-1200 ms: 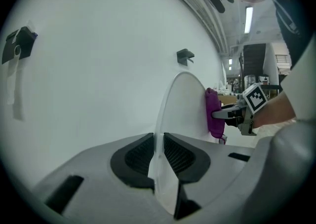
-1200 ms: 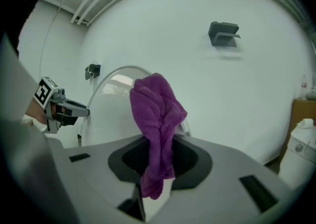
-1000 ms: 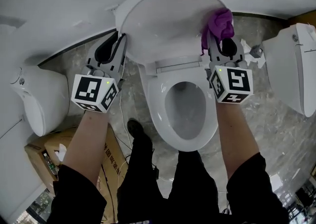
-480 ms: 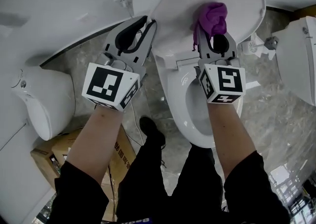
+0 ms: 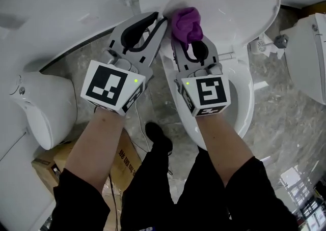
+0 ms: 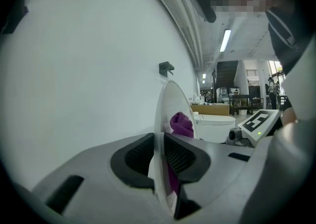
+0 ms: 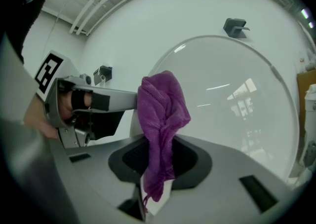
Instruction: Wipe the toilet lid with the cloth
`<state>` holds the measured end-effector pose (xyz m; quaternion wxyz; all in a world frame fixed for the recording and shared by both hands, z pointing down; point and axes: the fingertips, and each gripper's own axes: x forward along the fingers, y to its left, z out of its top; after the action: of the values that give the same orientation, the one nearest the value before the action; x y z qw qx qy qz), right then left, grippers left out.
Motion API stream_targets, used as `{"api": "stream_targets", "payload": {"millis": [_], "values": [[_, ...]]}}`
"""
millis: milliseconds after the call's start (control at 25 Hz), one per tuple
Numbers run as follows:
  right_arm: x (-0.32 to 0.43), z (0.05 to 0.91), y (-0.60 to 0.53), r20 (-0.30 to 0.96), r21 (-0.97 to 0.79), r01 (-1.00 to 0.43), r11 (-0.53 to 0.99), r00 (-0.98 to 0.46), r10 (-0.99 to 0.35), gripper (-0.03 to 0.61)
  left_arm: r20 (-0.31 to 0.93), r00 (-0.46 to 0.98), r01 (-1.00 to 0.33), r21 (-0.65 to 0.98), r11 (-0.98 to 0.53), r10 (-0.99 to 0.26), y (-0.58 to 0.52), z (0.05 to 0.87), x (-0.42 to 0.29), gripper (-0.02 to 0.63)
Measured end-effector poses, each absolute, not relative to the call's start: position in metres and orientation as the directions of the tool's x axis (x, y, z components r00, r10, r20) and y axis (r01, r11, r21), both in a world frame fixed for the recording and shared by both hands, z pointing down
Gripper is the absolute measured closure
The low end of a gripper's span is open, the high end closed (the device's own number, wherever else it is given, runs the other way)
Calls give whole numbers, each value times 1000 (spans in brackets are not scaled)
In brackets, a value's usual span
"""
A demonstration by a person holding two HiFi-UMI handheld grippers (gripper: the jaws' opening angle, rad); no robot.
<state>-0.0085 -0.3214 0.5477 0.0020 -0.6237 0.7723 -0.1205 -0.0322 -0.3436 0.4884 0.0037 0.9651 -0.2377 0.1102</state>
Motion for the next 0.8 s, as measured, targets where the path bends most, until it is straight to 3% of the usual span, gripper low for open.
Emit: {"api": "stream_targets", "payload": {"millis": [280, 800], "values": [[-15, 567, -313, 165, -137, -932, 335, -355, -920, 482, 215, 827, -517, -72, -853, -519, -343, 489, -37, 541], [167, 592, -303, 242, -37, -972, 231, -233, -942, 481, 283, 701, -657, -102, -747, -655, -348, 494, -43, 543]]}}
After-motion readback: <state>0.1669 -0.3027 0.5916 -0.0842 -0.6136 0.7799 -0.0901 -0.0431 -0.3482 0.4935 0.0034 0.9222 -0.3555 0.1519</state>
